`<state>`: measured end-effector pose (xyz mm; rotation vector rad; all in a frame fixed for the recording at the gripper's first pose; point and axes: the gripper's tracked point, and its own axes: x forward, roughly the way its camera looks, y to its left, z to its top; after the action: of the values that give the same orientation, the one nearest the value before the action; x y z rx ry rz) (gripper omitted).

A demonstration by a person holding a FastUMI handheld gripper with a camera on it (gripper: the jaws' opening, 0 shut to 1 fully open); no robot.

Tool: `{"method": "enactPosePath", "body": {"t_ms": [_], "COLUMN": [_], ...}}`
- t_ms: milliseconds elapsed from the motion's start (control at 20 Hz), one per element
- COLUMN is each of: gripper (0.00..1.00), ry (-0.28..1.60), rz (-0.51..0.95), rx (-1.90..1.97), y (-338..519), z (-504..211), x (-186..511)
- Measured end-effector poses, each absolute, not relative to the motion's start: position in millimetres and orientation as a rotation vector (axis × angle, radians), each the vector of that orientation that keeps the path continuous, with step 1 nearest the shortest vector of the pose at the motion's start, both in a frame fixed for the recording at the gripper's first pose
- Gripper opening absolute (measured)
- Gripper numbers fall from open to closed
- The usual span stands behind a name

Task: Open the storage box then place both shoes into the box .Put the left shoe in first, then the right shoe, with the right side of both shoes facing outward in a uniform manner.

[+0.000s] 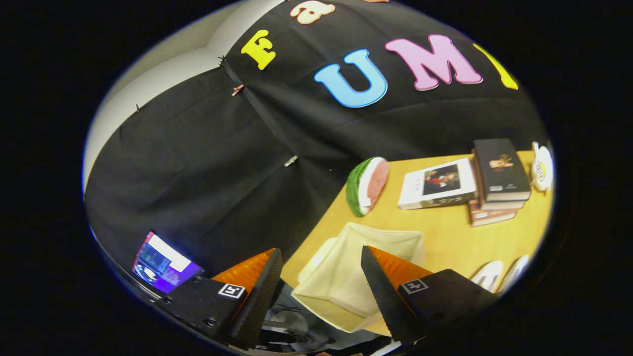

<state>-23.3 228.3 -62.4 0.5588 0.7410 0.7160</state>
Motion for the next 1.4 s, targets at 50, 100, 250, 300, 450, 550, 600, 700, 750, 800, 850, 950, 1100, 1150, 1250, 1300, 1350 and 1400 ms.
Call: {"method": "enactPosePath", "body": {"t_ms": [50,100,250,300,450,550,600,700,750,800,850,950,1100,1150,1250,1300,1350,1400], "gripper": [0.97,0.97,0.97,0.98,0.98,0.98,0.97,0.91,0.88,0.82,0.81,0.79,0.66,0.64,0.62,0.61,0.61,0.58], "ry": [0.721,0.706,0.708,0.717,0.787,0.857,0.896,0.962,0.992,1.018,1.039,1.080,1.121,1.134,1.125,1.120,1.111,1.110], "rz": [0.681,0.644,0.526,0.484,0.392,0.344,0.326,0.296,0.282,0.271,0.260,0.239,0.187,0.167,0.108,0.079,0.052,0.036], "rx": [0.514,0.469,0.323,0.279,0.207,0.172,0.159,0.143,0.127,0.111,0.097,0.112,0.086,0.079,0.106,0.126,0.148,0.179], "y": [210,192,129,109,68,49,43,34,31,28,26,28,26,25,23,21,19,20], "z": [-68,-74,-104,-116,-162,-201,-218,-254,-270,-285,-300,-329,-370,-382,-395,-402,-406,-414], "x": [-22,-24,-31,-34,-58,-76,-87,-102,-108,-114,-118,-121,-119,-118,-107,-102,-96,-91]}}
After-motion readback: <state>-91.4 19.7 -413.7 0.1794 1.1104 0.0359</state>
